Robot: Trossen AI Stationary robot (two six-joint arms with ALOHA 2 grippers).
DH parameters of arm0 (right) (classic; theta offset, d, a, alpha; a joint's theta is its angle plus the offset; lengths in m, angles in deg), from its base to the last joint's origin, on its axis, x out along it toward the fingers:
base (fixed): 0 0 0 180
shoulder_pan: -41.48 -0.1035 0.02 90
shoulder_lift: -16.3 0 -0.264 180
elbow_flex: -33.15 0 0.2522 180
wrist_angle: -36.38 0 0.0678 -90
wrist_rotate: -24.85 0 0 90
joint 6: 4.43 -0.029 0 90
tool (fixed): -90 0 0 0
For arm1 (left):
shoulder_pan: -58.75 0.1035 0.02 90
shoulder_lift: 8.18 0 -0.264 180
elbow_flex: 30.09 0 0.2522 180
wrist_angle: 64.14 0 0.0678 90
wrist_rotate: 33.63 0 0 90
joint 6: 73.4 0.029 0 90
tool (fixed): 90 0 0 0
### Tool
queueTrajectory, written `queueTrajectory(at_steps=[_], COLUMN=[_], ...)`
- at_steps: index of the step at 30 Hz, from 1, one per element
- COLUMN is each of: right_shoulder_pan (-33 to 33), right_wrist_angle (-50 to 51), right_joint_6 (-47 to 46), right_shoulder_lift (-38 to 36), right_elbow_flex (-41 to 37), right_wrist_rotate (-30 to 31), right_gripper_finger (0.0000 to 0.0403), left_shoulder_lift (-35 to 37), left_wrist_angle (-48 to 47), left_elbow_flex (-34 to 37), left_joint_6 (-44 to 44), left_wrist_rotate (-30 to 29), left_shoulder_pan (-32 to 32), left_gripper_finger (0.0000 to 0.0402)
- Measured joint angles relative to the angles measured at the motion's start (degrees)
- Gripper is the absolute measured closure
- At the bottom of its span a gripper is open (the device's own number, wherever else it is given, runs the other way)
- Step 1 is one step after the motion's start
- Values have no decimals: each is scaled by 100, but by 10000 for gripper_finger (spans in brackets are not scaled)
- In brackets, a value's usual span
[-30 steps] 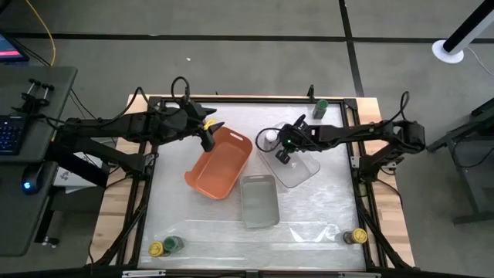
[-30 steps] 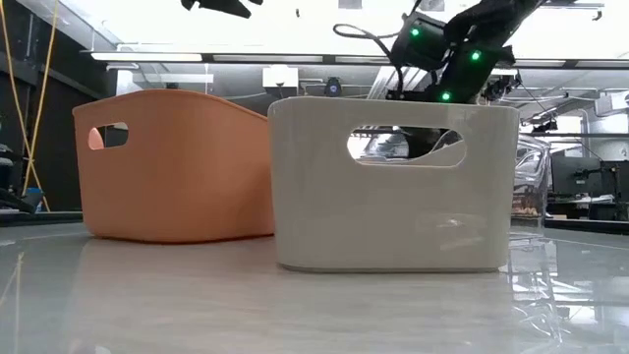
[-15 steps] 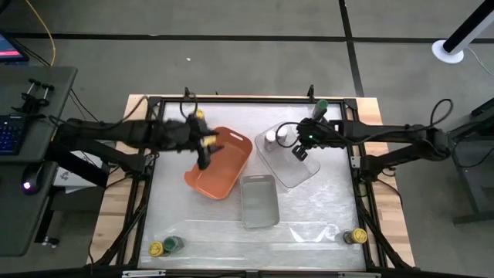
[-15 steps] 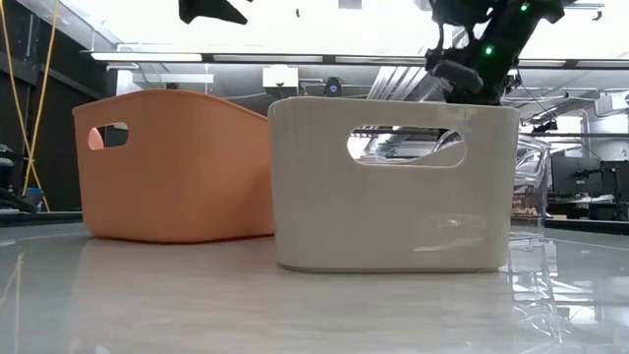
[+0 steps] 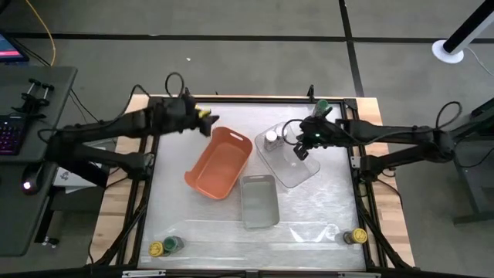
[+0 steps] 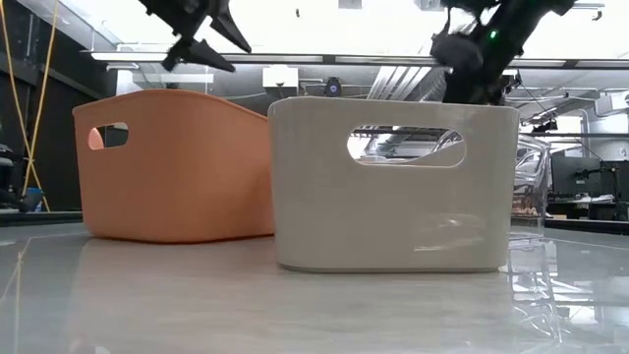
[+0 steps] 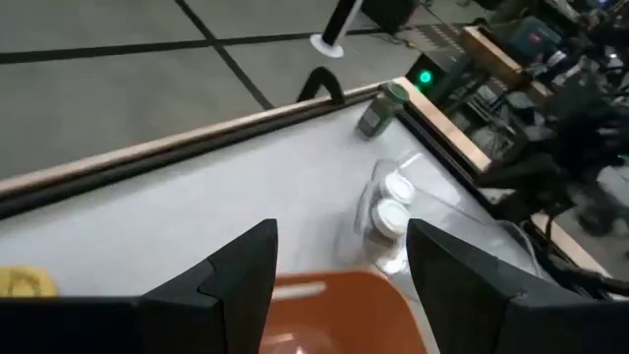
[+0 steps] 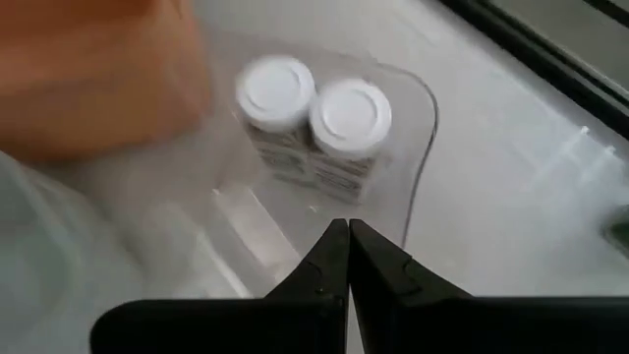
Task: Sort spices by type
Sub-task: Put the top left yellow seasoning bottle into the orange bin
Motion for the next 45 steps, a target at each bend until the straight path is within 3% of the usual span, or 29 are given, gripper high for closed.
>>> queueTrajectory(at_steps=[5, 13, 15, 18, 20, 25, 27, 35, 45], right_shoulder_pan=[-111, -97, -97, -97, -97, -51, -17, -5, -5], right_wrist_angle=[34, 161, 148, 78, 48, 24, 24, 24, 20], right_joint_6=[-479, -785, -786, -828, -831, -840, -840, -982, -982], right_shoulder_lift=[-867, -1730, -1726, -1600, -1466, -1042, -887, -427, -329], right_elbow_flex=[70, 67, 61, 59, 58, 50, 50, 49, 48], right_wrist_rotate=[424, 768, 807, 857, 859, 542, 303, 263, 264], right_gripper_finger=[403, 403, 403, 403, 403, 403, 402, 402, 402], left_shoulder_lift=[-37, -39, -39, -101, -262, -863, -1142, -1670, -1738], left_wrist_angle=[277, 50, -199, -883, -1090, -1018, -1249, -1602, -1283], left_elbow_flex=[0, 0, 0, -7, -7, -11, -6, -4, -4], left_joint_6=[251, 589, 626, 122, 68, 138, 272, 448, 613], left_wrist_rotate=[461, 821, 697, -279, -543, 604, 784, 1157, 789], left_shoulder_pan=[740, 799, 751, 811, 1113, 2171, 2463, 2893, 2845], left_gripper_finger=[193, 193, 193, 193, 193, 191, 185, 146, 91])
